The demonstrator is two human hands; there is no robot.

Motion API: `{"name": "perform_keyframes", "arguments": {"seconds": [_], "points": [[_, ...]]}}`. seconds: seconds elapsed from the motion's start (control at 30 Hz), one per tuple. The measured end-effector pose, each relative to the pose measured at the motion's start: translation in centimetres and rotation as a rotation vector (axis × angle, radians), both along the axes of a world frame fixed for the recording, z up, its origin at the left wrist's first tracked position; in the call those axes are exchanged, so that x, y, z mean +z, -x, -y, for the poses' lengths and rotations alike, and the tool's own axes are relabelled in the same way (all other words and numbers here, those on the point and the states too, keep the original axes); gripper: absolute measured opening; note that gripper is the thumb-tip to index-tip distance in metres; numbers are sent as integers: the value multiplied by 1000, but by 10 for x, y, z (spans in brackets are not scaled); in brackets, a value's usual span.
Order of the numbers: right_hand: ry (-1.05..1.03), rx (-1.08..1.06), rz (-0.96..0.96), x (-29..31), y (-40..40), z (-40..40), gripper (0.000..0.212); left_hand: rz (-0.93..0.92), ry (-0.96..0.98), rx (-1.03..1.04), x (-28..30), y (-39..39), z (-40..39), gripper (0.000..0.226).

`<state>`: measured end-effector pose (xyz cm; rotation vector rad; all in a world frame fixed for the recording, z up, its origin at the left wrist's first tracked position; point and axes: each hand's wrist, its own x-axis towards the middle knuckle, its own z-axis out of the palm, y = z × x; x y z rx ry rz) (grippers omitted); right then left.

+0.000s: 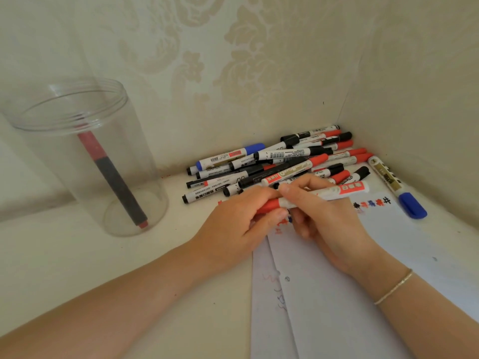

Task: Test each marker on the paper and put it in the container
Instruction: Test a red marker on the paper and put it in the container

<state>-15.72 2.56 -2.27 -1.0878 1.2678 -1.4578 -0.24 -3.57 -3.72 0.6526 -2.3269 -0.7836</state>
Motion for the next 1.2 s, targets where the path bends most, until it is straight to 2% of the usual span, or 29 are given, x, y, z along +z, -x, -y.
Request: {"name": "perform_keyframes", "arguments": {"seconds": [0.1,0.2,0.37,0.47,0.57,0.77,0.87,0.97,1.07,1.2], "points": [[-32,12,1,7,1,1,32,-18,21,11,1,0,0,29],[-32,-67,147,20,10,9,35,-66,14,71,5,-1,0,17],[-7,-225,14,30,12,26,32,-149,-72,128,8,-2,-1,18],[-4,-176,43,36,6,29,30,-169,-106,137,10,-2,-2,13],[-8,-81,-45,37,3,33,30,-154,-103,121,9,-1,-1,9],[-28,-3,-105,34,4,39,24,-136,-119,105,6,0,2,21],[-52,129,-171,28,6,36,21,-119,-105,89,6,2,4,25],[-43,158,-48,27,7,33,19,-86,-73,102,5,1,4,23],[15,-17,168,33,25,34,28,-86,-91,155,6,1,2,20],[-24,-34,74,28,33,25,19,-68,-78,193,8,1,0,12]]}}
